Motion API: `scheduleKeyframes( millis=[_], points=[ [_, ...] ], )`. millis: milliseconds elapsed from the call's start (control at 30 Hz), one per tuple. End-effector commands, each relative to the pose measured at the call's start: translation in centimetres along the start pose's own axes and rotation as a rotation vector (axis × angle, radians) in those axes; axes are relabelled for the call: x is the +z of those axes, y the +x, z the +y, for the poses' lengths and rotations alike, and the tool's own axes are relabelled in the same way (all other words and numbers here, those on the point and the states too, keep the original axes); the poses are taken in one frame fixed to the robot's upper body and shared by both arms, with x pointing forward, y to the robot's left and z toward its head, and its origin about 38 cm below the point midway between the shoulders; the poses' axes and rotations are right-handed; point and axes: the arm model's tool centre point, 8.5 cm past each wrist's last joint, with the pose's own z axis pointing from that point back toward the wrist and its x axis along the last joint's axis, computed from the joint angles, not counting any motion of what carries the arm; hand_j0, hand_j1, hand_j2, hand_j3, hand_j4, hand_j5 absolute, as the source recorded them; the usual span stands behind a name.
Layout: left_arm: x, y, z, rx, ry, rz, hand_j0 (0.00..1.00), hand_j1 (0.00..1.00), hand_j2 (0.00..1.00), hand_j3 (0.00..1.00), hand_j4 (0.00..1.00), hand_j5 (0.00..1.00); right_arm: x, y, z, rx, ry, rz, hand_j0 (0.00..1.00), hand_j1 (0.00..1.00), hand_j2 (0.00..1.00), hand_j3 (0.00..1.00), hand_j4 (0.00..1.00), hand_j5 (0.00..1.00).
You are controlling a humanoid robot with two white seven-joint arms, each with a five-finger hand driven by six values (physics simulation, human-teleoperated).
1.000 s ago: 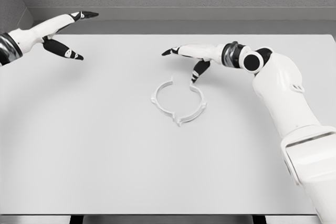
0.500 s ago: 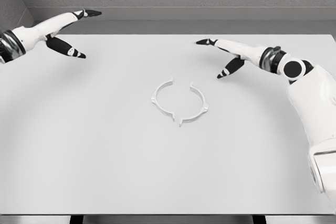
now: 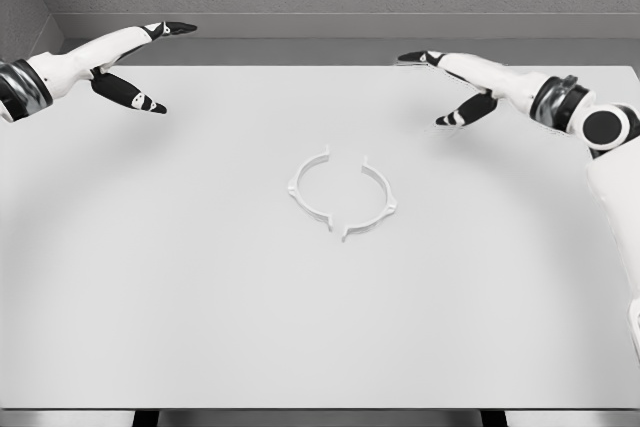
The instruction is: Assemble PVC drainage pipe clamps
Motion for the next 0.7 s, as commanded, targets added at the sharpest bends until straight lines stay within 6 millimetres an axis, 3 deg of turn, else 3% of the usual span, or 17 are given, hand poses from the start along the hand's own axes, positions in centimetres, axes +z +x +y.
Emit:
scheduleKeyframes(
  millis=[0,67,133,300,500,600,667],
  points=[
    [0.0,0.0,0.1,0.006,0.007,-0.002,1.00,1.00,1.00,1.00,1.00,1.00,1.5,1.3,-2.4,0.122,0.008,-0.016,1.00,1.00,1.00,1.00,1.00,1.00],
    [0.0,0.1,0.1,0.005,0.007,-0.003,1.00,1.00,1.00,1.00,1.00,1.00,2.0,2.5,-1.1,0.224,0.104,-0.038,1.00,1.00,1.00,1.00,1.00,1.00],
    [0.0,0.1,0.1,0.005,0.007,-0.003,1.00,1.00,1.00,1.00,1.00,1.00,0.8,3.6,0.8,0.257,0.176,-0.072,1.00,1.00,1.00,1.00,1.00,1.00],
    [0.0,0.1,0.1,0.006,0.007,-0.005,1.00,1.00,1.00,1.00,1.00,1.00,-0.8,4.6,2.8,0.279,0.248,-0.101,1.00,1.00,1.00,1.00,1.00,1.00],
    [-0.1,0.1,0.0,0.006,0.006,-0.005,1.00,1.00,1.00,1.00,1.00,1.00,-2.3,5.8,4.2,0.308,0.295,-0.127,1.00,1.00,1.00,1.00,1.00,1.00],
    [-0.1,0.1,0.0,0.006,0.006,-0.005,1.00,1.00,1.00,1.00,1.00,1.00,-2.7,8.5,4.6,0.369,0.309,-0.200,1.00,1.00,1.00,1.00,1.00,1.00],
    [-0.1,0.1,0.0,0.006,0.006,-0.005,1.00,1.00,1.00,1.00,1.00,1.00,-1.6,9.6,4.7,0.411,0.305,-0.234,1.00,1.00,1.00,1.00,1.00,1.00]
  ],
)
